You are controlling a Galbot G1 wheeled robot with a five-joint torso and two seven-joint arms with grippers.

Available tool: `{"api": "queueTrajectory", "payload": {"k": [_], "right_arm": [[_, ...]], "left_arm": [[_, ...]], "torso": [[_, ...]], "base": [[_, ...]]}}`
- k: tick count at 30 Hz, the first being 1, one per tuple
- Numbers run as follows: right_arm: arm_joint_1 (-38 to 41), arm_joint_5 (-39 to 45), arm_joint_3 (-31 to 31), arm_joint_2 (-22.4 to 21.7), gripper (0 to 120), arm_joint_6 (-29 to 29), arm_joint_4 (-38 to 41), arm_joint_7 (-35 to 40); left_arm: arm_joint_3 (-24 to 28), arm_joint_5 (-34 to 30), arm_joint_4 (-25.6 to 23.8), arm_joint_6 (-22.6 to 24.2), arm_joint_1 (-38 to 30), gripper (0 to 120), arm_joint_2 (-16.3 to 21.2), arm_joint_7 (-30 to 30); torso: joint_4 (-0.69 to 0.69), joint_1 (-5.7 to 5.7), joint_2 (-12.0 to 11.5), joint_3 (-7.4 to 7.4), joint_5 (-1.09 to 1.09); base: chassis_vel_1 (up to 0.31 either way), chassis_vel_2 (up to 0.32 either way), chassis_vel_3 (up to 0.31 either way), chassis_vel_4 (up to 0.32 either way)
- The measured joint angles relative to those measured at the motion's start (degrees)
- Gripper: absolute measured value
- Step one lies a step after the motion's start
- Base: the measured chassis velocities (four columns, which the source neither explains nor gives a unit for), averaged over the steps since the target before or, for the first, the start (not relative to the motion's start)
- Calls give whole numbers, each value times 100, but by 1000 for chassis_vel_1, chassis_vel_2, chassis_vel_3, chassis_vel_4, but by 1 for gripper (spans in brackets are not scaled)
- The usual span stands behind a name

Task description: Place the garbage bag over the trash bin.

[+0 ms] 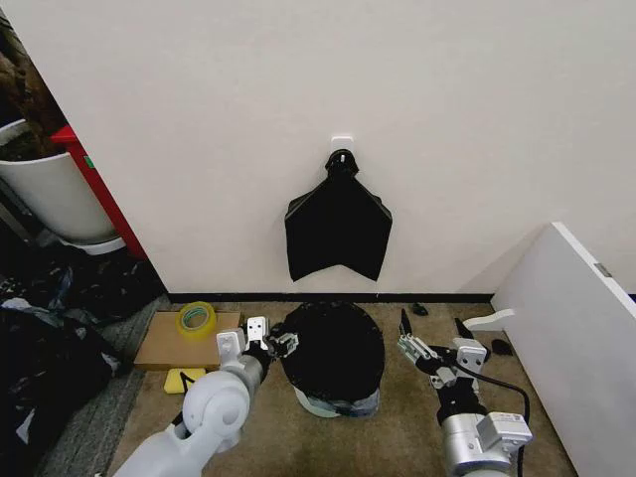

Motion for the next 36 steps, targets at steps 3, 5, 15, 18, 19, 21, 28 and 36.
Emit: {"api": "queueTrajectory", "payload": {"k": [3, 5, 15, 18, 19, 21, 28, 36], "right_arm": [[-19, -224, 50, 82, 100, 335, -124, 7], [-74, -483, 131, 184, 100, 828, -332, 25], [-453, -781, 524, 540, 100, 2439, -834, -655], [-632, -749, 620, 571, 100, 2764, -847, -861], [-703, -751, 649, 570, 100, 2849, -847, -918], [-762, -772, 679, 564, 100, 2916, -842, -962], [-931, -929, 657, 566, 100, 3031, -755, -999], [-1007, -1055, 506, 591, 100, 3314, -753, -1152]], "left_arm": [[-51, 865, -185, -659, 327, 97, -10, 374], [-102, 1821, -366, -1410, 684, 100, -29, 728], [-701, 4429, -666, -3458, 2313, 100, -676, 1215], [-966, 5408, -658, -4359, 2931, 100, -1080, 1250], [-1060, 5680, -642, -4687, 3169, 100, -1226, 1252], [-1122, 5794, -630, -4897, 3337, 100, -1325, 1259], [-1399, 5643, -611, -5477, 3821, 100, -1530, 1365], [-1480, 5585, -680, -5487, 3864, 100, -1624, 1350]], "torso": [[0, 0, 0, 0, 0], [1, 0, 0, 0, 0], [0, 0, 0, 0, 2], [1, -1, 0, -1, 1], [0, -1, 0, 0, 2], [1, 0, 0, 0, 1], [0, -1, 0, 0, 1], [0, 0, 0, 0, 0]], "base": [[0, 0, 0, 0], [0, 0, 0, 0], [0, 0, 0, 0], [0, 0, 0, 0], [0, 0, 0, 0], [0, 0, 0, 0], [0, 0, 0, 0], [0, 0, 0, 0]]}}
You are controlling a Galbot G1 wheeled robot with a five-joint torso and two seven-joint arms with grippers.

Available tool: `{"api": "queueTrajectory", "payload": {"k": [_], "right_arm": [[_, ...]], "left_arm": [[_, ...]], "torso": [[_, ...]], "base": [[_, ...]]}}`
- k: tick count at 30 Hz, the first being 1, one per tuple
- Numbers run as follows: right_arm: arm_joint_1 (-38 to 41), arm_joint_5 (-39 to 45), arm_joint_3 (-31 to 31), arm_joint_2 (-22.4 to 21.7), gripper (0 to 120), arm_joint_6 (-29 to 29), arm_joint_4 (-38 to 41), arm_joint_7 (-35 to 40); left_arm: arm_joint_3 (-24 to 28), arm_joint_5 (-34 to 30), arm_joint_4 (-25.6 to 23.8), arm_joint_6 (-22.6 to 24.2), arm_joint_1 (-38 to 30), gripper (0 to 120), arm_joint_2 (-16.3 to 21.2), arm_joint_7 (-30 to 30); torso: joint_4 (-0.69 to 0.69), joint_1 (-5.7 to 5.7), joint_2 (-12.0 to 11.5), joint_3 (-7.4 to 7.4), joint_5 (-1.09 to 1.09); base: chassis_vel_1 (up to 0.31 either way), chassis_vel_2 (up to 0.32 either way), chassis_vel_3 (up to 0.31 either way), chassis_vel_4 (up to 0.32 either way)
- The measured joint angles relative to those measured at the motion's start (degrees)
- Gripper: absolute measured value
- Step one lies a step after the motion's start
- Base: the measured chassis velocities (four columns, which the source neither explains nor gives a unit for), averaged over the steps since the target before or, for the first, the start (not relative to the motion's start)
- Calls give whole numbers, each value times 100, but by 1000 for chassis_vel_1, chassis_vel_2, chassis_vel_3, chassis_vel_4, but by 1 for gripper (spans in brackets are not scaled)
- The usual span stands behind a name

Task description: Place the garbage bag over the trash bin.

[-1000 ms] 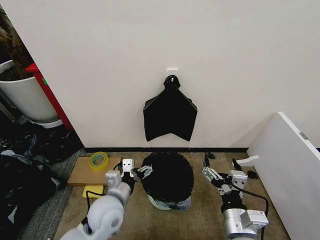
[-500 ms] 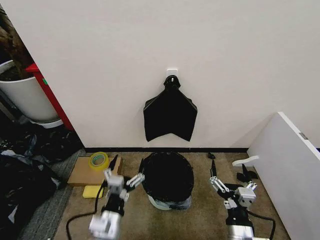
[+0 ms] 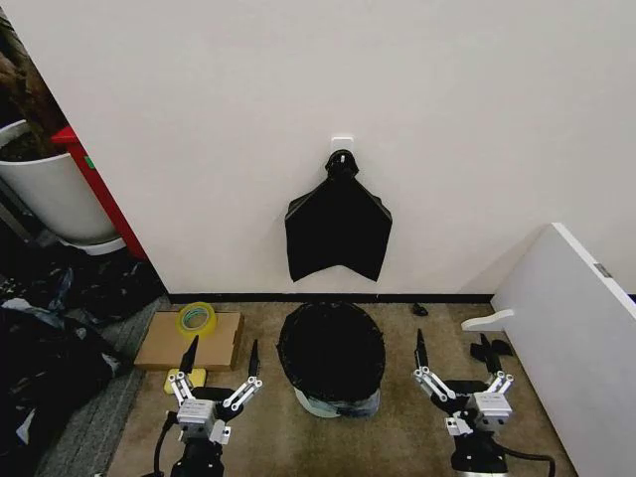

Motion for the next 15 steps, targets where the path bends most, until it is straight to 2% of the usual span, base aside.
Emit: {"api": "queueTrajectory", "payload": {"k": [15], "right_arm": [[-70, -135, -64, 76, 100, -168, 78, 174]], "left_arm": [[202, 186, 41, 144, 34, 99, -47, -63]], "torso": [[0, 1, 0, 0, 0]], "base": [[0, 0, 0, 0]]}}
